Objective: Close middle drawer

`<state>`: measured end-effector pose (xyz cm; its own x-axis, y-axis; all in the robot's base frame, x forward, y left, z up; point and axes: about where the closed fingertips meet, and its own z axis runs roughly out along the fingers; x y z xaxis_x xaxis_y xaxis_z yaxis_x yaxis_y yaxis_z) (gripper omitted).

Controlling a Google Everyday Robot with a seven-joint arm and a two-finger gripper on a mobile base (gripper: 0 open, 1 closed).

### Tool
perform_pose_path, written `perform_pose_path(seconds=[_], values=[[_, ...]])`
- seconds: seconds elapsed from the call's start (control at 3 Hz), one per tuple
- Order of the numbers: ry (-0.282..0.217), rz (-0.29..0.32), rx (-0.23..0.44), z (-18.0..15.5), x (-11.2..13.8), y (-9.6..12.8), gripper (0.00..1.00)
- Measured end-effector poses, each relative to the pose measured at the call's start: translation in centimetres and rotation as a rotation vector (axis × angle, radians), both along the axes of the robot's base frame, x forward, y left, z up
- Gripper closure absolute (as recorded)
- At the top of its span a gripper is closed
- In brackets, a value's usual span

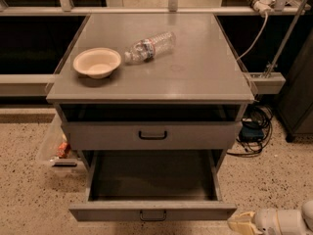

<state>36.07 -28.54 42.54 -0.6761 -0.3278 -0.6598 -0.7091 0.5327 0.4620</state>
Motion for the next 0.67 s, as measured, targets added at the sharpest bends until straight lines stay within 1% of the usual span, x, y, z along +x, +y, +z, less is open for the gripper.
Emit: perform_pose_path(seconds=[0.33, 0.67], values=[[0.007, -0.067, -0.003, -4.39, 5.85, -1.65, 1.0], [0.007, -0.067, -0.003, -4.39, 5.85, -1.65, 1.0]])
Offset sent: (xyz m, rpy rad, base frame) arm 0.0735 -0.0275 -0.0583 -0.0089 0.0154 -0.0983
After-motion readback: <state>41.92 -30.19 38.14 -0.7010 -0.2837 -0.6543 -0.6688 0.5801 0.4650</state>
